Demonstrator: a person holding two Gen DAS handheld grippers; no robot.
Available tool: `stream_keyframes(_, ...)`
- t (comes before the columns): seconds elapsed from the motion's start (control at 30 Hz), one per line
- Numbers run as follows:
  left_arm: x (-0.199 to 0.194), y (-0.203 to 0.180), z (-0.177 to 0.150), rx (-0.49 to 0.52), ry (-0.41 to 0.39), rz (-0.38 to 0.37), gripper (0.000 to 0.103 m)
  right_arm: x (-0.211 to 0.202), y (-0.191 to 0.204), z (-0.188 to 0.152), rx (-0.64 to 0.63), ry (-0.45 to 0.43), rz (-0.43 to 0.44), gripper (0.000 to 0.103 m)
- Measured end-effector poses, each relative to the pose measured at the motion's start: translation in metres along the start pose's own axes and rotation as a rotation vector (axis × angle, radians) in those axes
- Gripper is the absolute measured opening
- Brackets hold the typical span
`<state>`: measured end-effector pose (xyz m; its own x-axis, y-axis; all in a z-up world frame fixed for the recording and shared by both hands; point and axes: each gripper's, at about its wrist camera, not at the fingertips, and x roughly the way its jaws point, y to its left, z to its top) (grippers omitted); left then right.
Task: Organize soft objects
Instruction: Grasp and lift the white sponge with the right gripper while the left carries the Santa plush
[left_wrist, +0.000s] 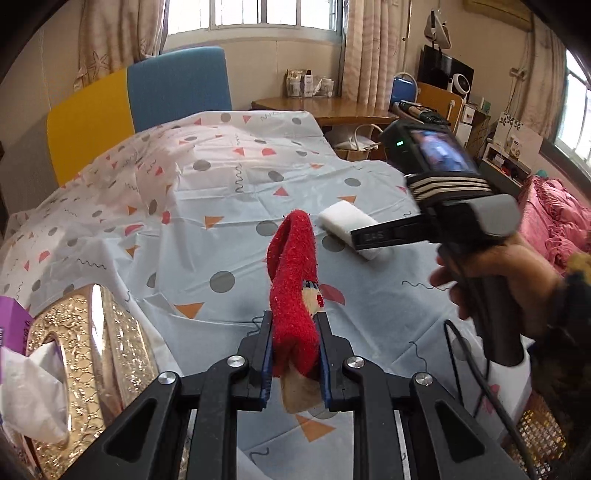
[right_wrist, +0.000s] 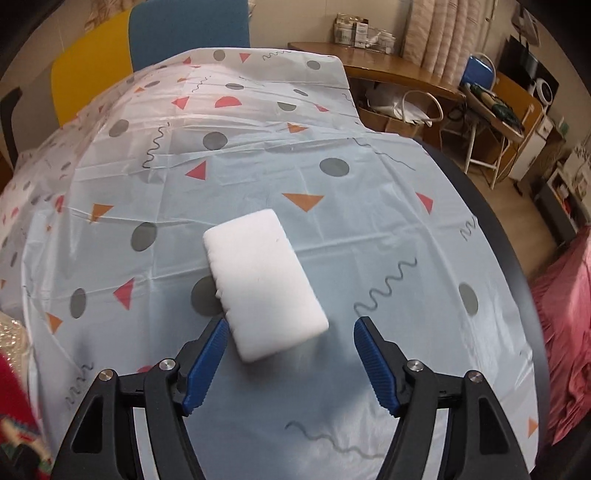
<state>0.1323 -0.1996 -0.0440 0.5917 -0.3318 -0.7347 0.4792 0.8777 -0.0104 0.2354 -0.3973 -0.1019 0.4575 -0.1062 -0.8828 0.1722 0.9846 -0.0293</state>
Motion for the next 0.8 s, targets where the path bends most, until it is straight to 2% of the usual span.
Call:
stream_keyframes(0.17,-0.013,0.001,-0.003,-0.007,-0.012,-0.011,0.02,0.02,0.007,0.011,-0.029,0.021,0.01,0.071)
stream_keyframes(0.2,-0.015,0.002,-0.003,-0.01,-0.013,-0.014,0.02,0.023,0.01,0.01,-0.032,0.034,0.03,0.067)
stream_keyframes(0.23,-0.017,0.003,-0.004,-0.013,-0.013,-0.017,0.02,0.028,0.014,0.008,-0.046,0.059,0.038,0.05)
stream_keyframes(0.33,-0.025,0.004,-0.008,-0.016,-0.023,-0.016,0.02,0.021,0.024,0.0,-0.064,0.02,0.042,0.024)
stream_keyframes(0.37,-0.027,0.005,-0.009,-0.016,-0.024,-0.016,0.02,0.019,0.028,-0.003,-0.071,0.021,0.042,0.018)
stream_keyframes(0.4,-0.029,0.005,-0.01,-0.016,-0.026,-0.016,0.02,0.018,0.031,-0.006,-0.079,0.022,0.042,0.017)
stream_keyframes(0.63,-0.052,0.007,-0.018,-0.012,-0.059,-0.014,0.02,-0.001,0.042,-0.037,-0.072,0.064,0.132,0.017)
stream_keyframes(0.73,-0.06,0.009,-0.023,-0.013,-0.061,-0.019,0.02,-0.01,0.045,-0.053,-0.076,0.077,0.178,0.036)
stream_keyframes(0.8,-0.066,0.011,-0.028,-0.016,-0.06,-0.023,0.02,-0.015,0.044,-0.059,-0.056,0.09,0.201,0.041)
